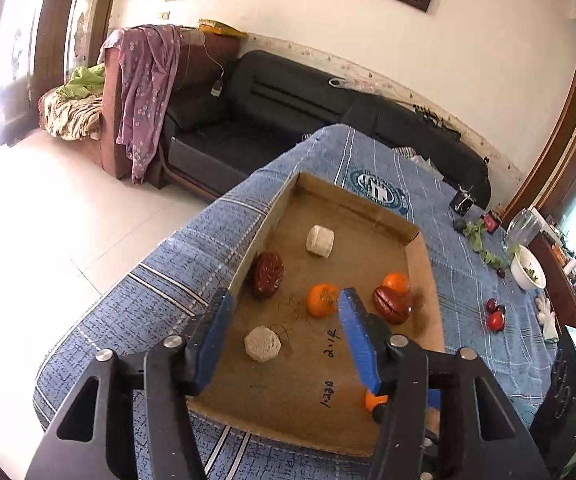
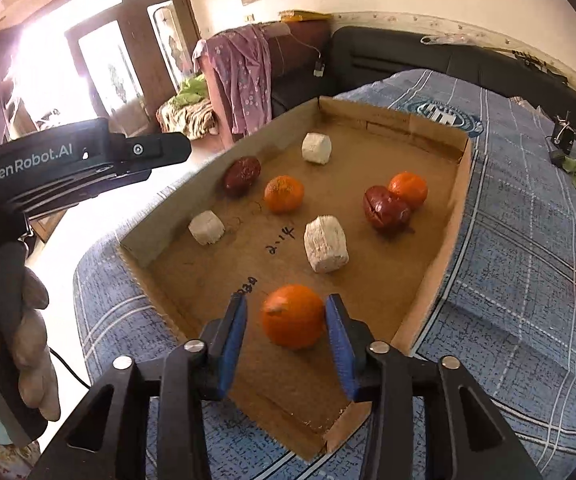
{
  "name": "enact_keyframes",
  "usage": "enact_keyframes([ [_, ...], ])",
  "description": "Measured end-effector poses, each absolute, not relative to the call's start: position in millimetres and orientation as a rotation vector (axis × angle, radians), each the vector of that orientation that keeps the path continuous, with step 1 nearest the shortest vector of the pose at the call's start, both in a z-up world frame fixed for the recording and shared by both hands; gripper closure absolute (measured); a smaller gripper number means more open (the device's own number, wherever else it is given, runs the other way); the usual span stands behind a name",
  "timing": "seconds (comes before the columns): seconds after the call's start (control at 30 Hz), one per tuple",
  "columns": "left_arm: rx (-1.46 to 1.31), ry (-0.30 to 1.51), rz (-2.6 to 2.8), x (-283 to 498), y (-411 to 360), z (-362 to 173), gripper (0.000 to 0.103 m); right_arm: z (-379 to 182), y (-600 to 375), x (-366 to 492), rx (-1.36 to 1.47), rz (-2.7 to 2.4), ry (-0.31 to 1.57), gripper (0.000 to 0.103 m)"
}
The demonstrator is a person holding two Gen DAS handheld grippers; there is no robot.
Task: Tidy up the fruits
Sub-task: 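Carry the white cake and orange into the tray and open both tools, then swing both tools back from the tray toward the tomato and dates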
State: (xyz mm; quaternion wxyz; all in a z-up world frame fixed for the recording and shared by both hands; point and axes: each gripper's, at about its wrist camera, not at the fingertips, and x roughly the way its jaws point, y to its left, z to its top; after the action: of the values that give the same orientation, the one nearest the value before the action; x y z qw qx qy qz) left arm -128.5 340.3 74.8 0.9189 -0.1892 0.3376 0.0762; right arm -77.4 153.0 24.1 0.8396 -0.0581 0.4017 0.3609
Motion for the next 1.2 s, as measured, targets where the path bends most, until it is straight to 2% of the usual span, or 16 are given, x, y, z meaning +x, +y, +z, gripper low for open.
enact_keyframes([
  [0.13, -0.361, 0.689, 0.161, -130.9, 332.8, 81.2, 0.037, 36.6, 137.8, -85.8, -0.089, 0.741, 0.809, 0.053],
  [0.33, -0.314, 0.683, 0.149, -132.6, 313.0, 88.1, 0.028, 46.3, 106.8, -93.7, -0.021, 0.673, 0.768, 0.044],
  [0.77, -0.036, 0.637, 0.197, -141.0, 243.7, 105.0, 0.028, 39.3, 43.3, -79.8, 0.091, 0.472, 0.8, 0.041],
  [1.2, 0.036, 0.685, 0.168, -136.2, 216.9, 98.6, 0.028, 34.5, 26.2, -80.5, 0.126, 0.466, 0.814, 0.041],
])
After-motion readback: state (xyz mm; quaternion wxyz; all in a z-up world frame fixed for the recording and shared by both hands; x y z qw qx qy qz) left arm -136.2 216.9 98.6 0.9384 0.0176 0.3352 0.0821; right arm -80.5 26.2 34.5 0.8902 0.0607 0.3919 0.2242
